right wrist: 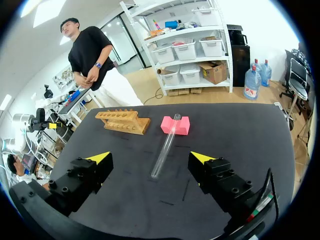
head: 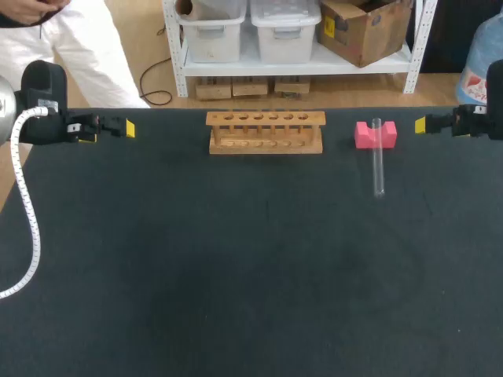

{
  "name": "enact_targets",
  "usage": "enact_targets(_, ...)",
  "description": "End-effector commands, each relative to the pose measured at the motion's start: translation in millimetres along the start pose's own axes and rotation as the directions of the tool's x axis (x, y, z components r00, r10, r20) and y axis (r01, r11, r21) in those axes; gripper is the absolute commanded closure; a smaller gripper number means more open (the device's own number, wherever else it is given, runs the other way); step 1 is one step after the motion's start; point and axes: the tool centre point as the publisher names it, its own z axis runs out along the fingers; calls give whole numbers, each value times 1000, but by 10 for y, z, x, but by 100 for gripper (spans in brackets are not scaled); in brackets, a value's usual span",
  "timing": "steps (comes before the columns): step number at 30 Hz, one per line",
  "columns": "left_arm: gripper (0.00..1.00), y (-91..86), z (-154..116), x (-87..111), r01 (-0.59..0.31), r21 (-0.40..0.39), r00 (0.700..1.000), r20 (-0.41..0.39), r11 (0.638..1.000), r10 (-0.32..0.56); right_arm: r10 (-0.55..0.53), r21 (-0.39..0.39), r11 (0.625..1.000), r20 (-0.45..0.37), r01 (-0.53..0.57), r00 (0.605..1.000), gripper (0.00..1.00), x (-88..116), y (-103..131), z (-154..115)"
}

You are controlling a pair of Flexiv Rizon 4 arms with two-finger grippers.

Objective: Grasp the test tube, adjust it, and insert it.

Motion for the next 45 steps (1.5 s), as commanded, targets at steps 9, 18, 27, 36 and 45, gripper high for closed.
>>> enact_targets(9,0,-17,-1,-10,2,-9,1000,-6,1000,-2,0,11,1000,-1,0,1000,0,3,21,-12)
enact_targets(18,0,-38,80,-107,-100,67,995,15,993,99,0,11,1000,-1,0,1000,0,3,21,-12)
enact_targets(27,0,46,231,-228,-324,271,945,130,906,299,0,11,1000,-1,0,1000,0,3,21,-12)
enact_targets(36,0,61,430,-287,-504,438,864,271,745,424,0,11,1000,-1,0,1000,0,3,21,-12)
enact_targets(45,0,67,796,-375,-568,459,823,332,683,461,0,11,1000,-1,0,1000,0,3,21,-12)
